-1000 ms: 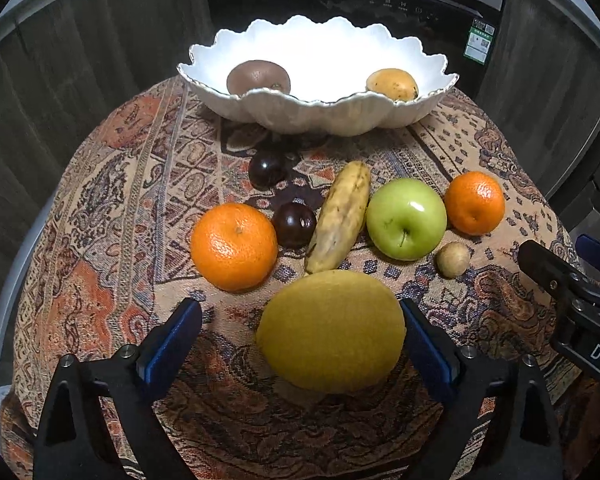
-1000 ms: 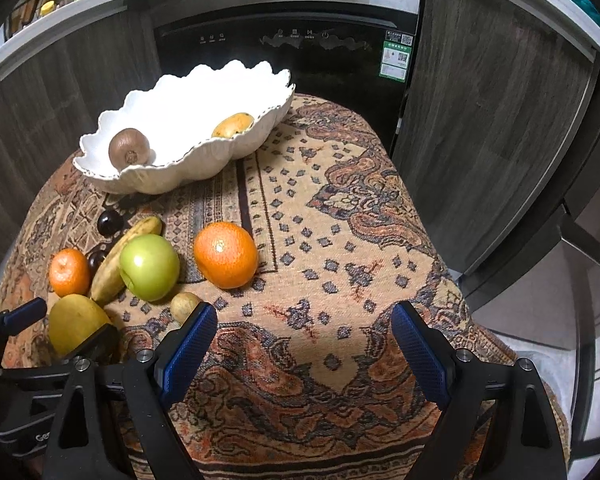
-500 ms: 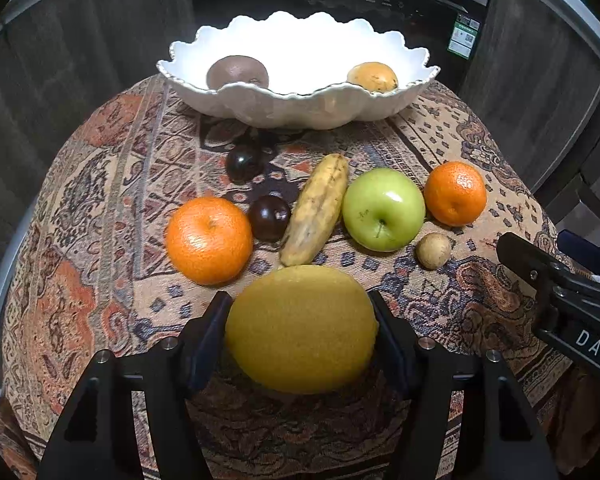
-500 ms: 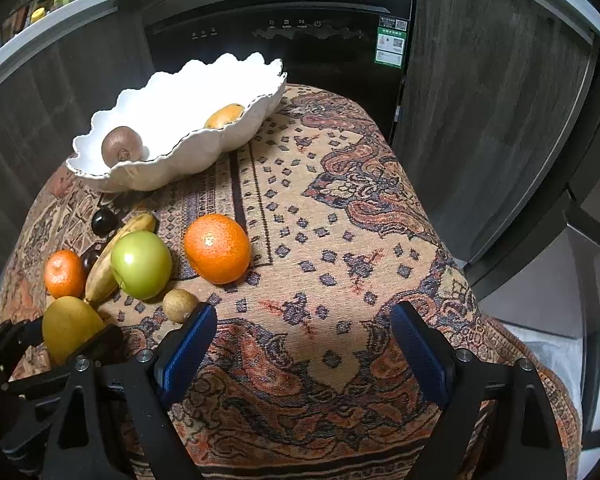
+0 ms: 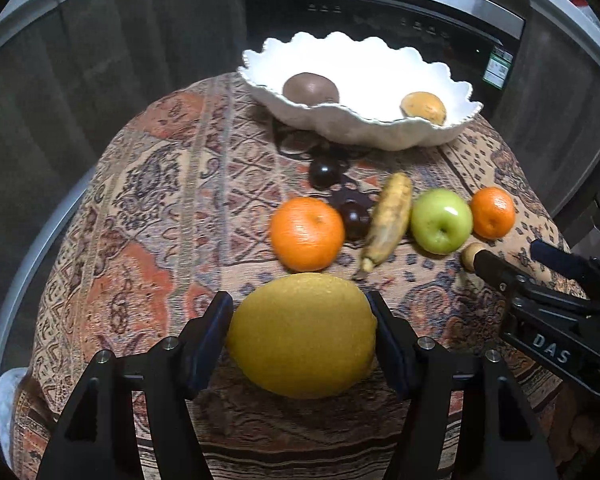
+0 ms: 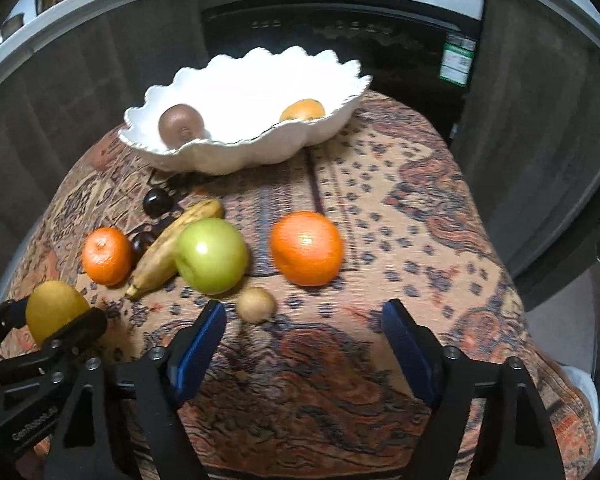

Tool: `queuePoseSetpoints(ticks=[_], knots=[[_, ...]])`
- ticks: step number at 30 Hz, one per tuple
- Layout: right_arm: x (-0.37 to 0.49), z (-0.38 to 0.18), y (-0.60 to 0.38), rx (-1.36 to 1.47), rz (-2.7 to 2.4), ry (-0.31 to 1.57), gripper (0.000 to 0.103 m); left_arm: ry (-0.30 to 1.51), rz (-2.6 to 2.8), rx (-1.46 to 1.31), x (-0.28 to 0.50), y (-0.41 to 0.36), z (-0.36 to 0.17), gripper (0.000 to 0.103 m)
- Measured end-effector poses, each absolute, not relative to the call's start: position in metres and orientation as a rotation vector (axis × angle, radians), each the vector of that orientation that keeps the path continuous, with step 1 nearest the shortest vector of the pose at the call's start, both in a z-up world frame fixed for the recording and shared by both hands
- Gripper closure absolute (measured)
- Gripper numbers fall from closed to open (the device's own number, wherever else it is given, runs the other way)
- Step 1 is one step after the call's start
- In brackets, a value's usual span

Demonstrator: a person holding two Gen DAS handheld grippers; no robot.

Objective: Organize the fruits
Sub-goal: 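Grasp the yellow lemon with the left tool while the right tool grasps the small round fruit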

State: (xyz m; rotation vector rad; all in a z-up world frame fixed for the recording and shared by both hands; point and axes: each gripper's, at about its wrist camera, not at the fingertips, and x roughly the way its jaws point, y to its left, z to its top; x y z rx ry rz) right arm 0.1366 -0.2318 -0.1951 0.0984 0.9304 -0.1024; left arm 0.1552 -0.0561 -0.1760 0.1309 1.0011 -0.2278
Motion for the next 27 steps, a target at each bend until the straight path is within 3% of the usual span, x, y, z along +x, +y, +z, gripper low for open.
queuePoseSetpoints(ticks=[12,15,27], knots=[[0.153,-0.211,-0.216,0.078,-0.058,0.972,0.063,0.999,-0.202,0.096,0.16,-0.043,-0.175,0.037],[0.154,-0.211,-0.215,0.075,-0.056,0.97,0.076,1.0,-0.2,0.096,0.16,-0.043,-0.175,0.037],[0.145,-0.201,-0.217,0.086,-0.051,0.949,0.078,0.974,-0.201,0.102,0.156,-0.046,-0.166,0.037]])
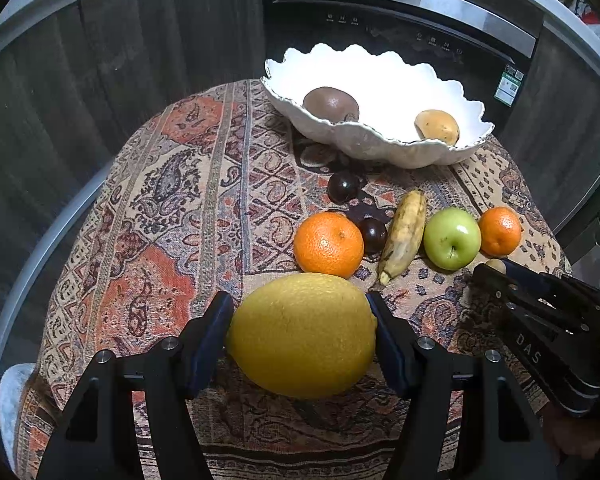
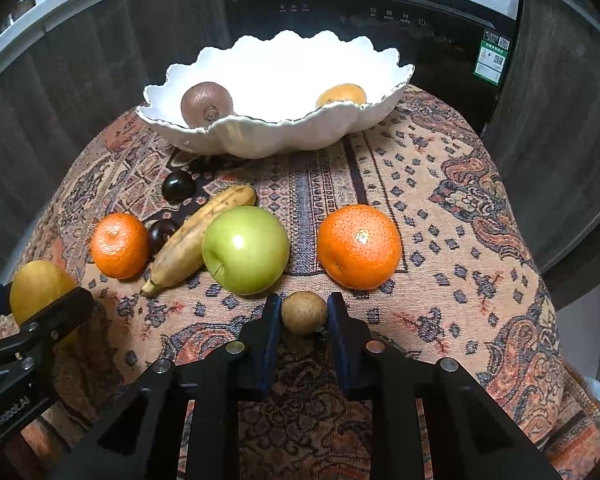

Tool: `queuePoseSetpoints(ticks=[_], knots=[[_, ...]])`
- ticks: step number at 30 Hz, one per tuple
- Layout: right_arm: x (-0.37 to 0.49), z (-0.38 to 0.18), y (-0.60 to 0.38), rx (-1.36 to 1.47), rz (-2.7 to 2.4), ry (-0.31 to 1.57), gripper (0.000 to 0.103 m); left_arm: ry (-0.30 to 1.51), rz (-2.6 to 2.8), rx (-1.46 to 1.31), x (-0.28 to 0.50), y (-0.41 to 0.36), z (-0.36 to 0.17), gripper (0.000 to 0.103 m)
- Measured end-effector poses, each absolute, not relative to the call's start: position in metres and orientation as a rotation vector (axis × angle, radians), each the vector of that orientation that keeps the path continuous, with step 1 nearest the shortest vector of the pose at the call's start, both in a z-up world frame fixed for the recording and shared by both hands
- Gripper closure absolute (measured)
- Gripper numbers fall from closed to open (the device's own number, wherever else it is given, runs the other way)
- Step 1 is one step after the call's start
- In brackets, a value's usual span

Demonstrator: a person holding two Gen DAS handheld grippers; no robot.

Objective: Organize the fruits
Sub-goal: 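Grasp the yellow lemon with the left tool while the right tool grasps the small round fruit, then carry the lemon and small round fruit over the white bowl with both tools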

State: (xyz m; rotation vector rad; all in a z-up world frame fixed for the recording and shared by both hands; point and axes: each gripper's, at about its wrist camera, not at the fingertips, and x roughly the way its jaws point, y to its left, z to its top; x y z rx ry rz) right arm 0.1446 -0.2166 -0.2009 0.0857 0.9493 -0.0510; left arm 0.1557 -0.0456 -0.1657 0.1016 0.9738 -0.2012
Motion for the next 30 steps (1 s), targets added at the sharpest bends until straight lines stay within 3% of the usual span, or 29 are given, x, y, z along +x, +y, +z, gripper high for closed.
queuePoseSetpoints(ticks=[30], knots=[[0.169,-0.128,-0.235,0.136,-0.05,0.821,0.078,0.87,-0.229,0.136,0.2,-0.067,-0.101,0.037]])
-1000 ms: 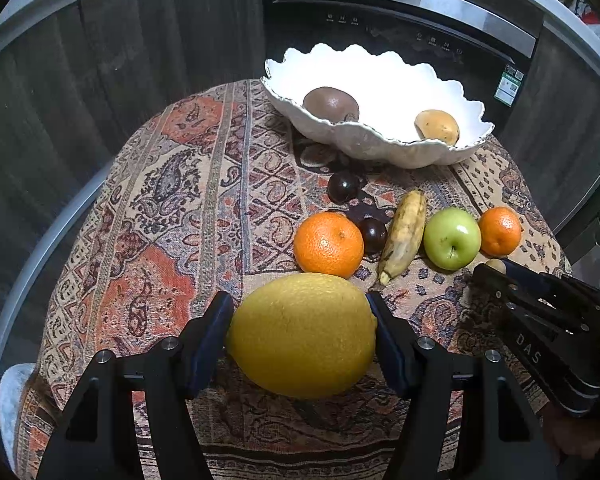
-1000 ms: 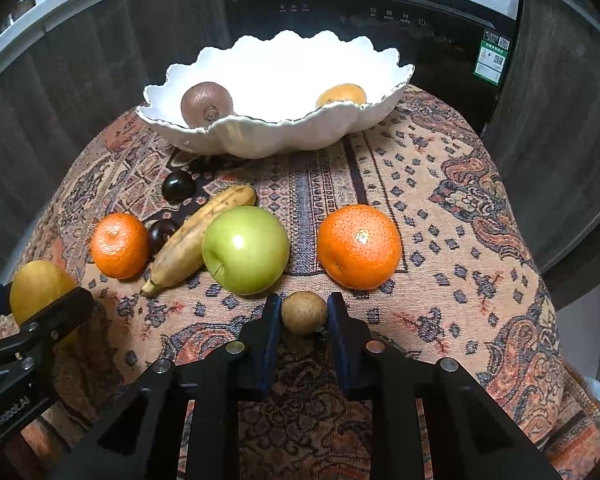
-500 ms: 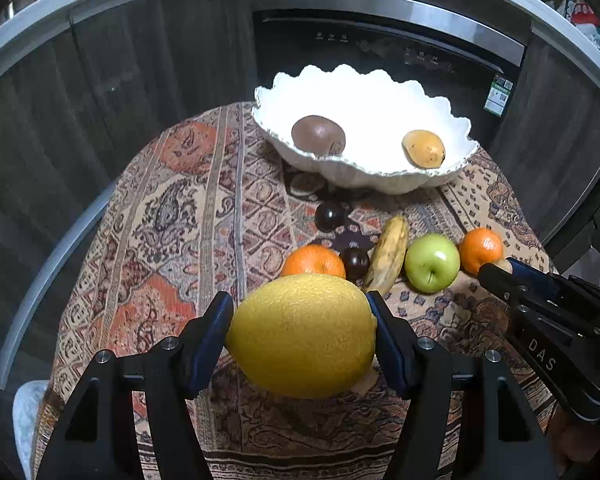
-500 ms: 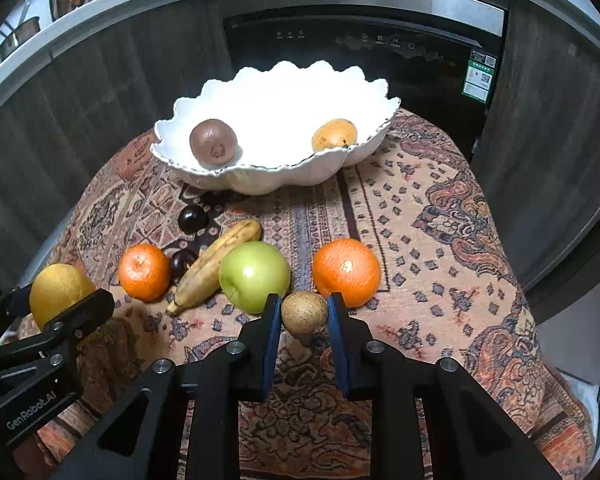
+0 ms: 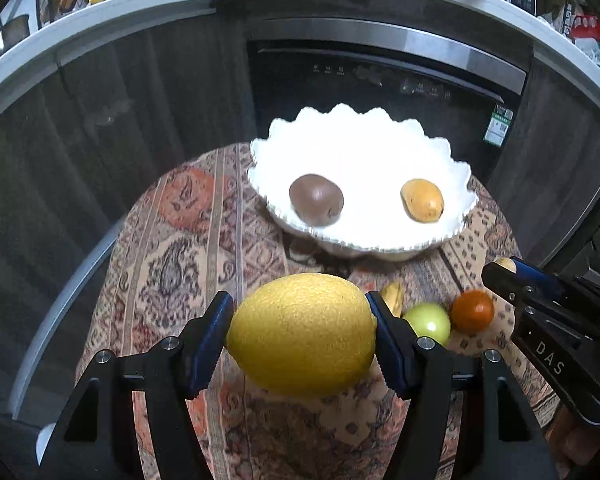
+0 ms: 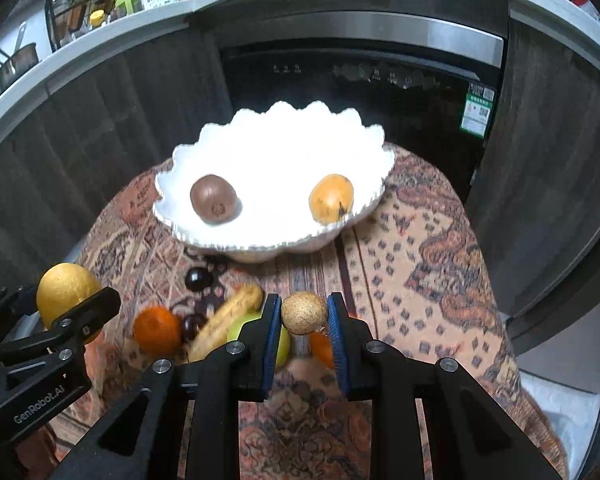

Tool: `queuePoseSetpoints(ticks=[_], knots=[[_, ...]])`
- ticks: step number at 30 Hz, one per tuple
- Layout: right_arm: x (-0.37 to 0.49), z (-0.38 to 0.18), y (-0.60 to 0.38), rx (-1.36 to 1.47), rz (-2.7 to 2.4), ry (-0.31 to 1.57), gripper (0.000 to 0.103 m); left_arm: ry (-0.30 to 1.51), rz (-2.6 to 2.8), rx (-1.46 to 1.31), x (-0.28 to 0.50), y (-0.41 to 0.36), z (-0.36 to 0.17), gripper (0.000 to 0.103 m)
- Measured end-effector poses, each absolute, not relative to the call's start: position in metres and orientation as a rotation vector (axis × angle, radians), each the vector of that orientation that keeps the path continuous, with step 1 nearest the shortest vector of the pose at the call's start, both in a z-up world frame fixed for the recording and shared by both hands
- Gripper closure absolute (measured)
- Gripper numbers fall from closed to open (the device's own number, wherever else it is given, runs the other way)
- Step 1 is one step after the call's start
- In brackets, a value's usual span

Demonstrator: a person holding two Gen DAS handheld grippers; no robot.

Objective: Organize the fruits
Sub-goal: 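Carry the lemon and small round fruit over the white bowl with both tools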

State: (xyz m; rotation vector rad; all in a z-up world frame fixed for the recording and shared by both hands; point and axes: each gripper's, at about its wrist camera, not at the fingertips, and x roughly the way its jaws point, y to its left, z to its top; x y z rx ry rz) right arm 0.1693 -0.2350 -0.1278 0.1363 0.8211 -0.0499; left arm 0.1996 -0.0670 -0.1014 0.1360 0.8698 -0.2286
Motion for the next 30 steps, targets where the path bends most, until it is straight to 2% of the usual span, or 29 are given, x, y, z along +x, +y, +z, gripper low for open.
queuePoseSetpoints(ticks=[15,30], knots=[[0.228,-0.101,-0.252,0.133,-0.06,0.776,0.078,0.841,-0.284,0.145,0.27,-0.092,-0.081,0.037],[0.281,-0.115,-0.276,0.116,-0.087,0.814,0.078,0.936,-0.325,0.126,0.318,-0.121,-0.119,0.037]])
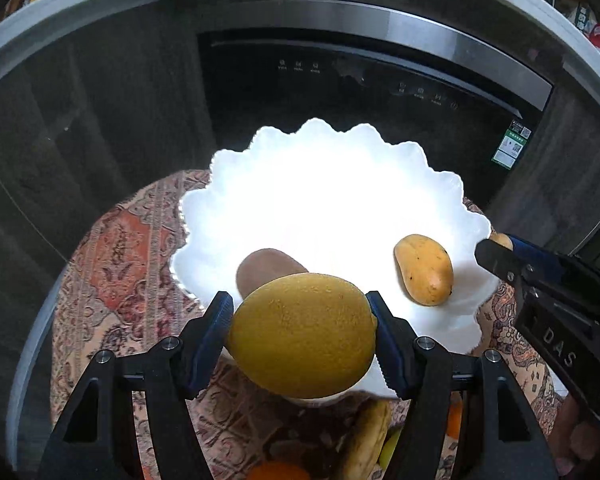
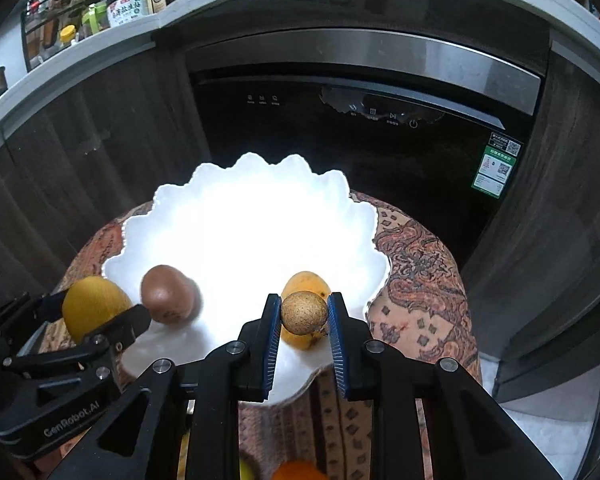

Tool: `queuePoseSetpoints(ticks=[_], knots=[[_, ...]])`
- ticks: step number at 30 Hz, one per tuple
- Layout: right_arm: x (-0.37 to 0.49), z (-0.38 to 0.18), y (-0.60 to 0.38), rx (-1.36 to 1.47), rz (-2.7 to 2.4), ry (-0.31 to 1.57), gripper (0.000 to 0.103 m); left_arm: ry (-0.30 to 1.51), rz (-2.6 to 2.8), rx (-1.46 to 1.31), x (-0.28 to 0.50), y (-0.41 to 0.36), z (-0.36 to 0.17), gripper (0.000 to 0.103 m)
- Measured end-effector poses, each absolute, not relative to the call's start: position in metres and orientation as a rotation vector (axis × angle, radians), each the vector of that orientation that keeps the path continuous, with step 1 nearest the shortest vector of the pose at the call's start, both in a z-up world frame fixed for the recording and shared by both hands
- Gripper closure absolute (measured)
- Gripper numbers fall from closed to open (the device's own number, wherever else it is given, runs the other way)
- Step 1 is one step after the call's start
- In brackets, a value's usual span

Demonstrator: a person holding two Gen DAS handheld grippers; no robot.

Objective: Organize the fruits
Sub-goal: 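Carry the lemon and small round fruit over the white bowl with both tools, then open both tools to release lemon and small fruit into the bowl, then withdraw both tools from the bowl toward the remaining fruits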

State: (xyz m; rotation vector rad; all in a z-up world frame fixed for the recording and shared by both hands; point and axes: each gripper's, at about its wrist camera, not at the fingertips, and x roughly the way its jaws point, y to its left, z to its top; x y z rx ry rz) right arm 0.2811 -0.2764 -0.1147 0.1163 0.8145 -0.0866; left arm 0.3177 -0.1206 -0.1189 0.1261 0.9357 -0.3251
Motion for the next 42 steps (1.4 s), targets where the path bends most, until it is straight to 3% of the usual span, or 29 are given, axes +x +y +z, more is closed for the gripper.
queuePoseSetpoints(ticks=[18,21,23,29,32,42], knots=[[0.352,-0.124,-0.298,0.065,-0.069,0.853,0.078,1.016,-0.354,0.084,0.368,-0.144,-0.133,0.037],[0.353,-0.124,-0.298,0.067,-0.073,0.847,0.078,0.995,-0.354,0.085,0.367,-0.144,-0.129,0.025],[0.352,-0.123,-0.298,0.071,-0.07,0.84,0.068,0.959,-0.335,0.105,0.364,-0.144,-0.124,0.017],[0.337,-0.112,-0.301,0.063,-0.144,0.795,0.029,0.945,-0.311,0.092,0.359,-0.135,-0.118,0.011],[0.327,-0.106,-0.299,0.044,-0.177,0.781,0.023,0.949,-0.296,0.088,0.352,-0.129,-0.116,0.005],[0.277,-0.084,-0.284,0.062,-0.173,0.762,0.023,0.925,-0.281,0.059,0.311,-0.109,-0.09,0.001]])
